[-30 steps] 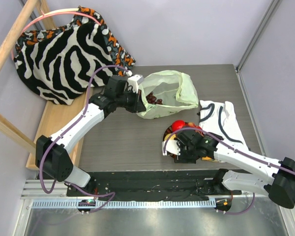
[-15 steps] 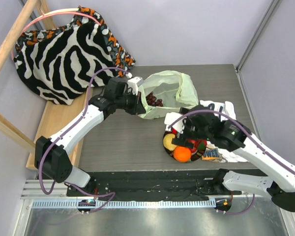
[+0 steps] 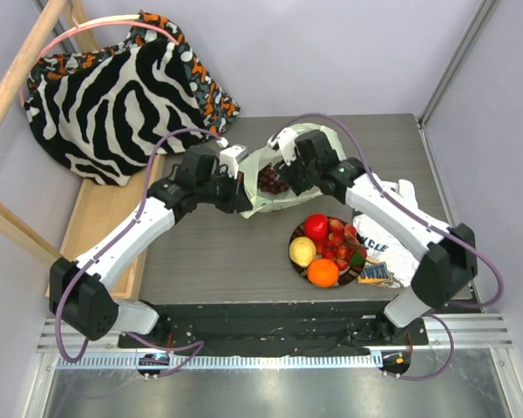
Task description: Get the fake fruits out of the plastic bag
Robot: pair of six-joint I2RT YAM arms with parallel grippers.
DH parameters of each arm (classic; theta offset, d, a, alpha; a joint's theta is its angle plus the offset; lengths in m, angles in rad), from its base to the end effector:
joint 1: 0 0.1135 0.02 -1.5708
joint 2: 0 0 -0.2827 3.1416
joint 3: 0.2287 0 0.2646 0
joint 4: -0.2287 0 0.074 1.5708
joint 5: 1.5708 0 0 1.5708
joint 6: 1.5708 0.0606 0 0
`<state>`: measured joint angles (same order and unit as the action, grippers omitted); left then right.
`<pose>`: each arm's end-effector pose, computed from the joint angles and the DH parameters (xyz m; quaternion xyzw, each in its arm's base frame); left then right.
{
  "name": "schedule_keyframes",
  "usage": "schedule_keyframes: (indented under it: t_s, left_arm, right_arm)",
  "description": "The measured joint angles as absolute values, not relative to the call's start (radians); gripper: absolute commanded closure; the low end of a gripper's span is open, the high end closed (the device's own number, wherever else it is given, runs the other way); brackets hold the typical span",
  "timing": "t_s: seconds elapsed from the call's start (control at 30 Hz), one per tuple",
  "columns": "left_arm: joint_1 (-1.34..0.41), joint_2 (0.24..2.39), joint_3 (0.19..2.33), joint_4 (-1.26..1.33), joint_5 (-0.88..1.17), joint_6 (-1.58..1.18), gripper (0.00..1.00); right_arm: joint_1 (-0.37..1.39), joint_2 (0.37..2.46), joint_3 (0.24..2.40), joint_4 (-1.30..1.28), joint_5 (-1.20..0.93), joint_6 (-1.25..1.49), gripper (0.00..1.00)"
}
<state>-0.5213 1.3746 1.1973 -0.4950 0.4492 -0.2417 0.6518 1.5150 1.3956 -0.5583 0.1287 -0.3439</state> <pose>0.2728 -0.1870 0.3243 0.2182 0.8561 -0.3438 0.3182 0.3002 0.2193 0.3405 -0.4054 0.8041 0.0088 0.4348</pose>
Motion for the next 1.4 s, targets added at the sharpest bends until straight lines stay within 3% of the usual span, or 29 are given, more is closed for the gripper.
schedule_keyframes:
  t_s: [0.13,0.37,0.5,0.7,1.07,1.23,1.27,1.4]
  left_arm:
    - [-0.521,1.345,1.138,-0.504,0.45,-0.233,1.0]
    - [-0.514,1.401,1.11,-0.552,0.434,-0.241,1.0]
    - [-0.509,1.444,1.114,-0.578,0.403,-0.236,1.0]
    - [-0.508,1.444,1.095,-0.589,0.368,-0.235,1.0]
    - [-0.508,1.441,1.058,-0.603,0.35,-0.231,1.0]
    - [-0.508,1.441,1.06,-0.603,0.35,-0.231,1.0]
    - [-0.508,1.441,1.06,-0.603,0.35,-0.231,1.0]
    - [-0.505,1.441,1.06,-0.599,0.35,-0.231,1.0]
  right_arm:
    - [0.598,1.617,1.414,-0.519,0.102,-0.292,0.48]
    - [0.616,1.564,1.234,-0.506,0.009,-0.232,0.44]
    - [0.618,1.576,1.217,-0.508,-0.002,-0.227,0.28]
    - [0.608,1.72,1.378,-0.477,0.002,-0.222,0.15]
    - [0.598,2.047,1.617,-0.41,0.038,-0.233,0.12]
    - [0.591,2.144,1.696,-0.404,0.049,-0.266,0.21]
    - [0.591,2.157,1.705,-0.403,0.048,-0.279,0.34]
    - [0.59,2.193,1.725,-0.406,0.038,-0.344,0.59]
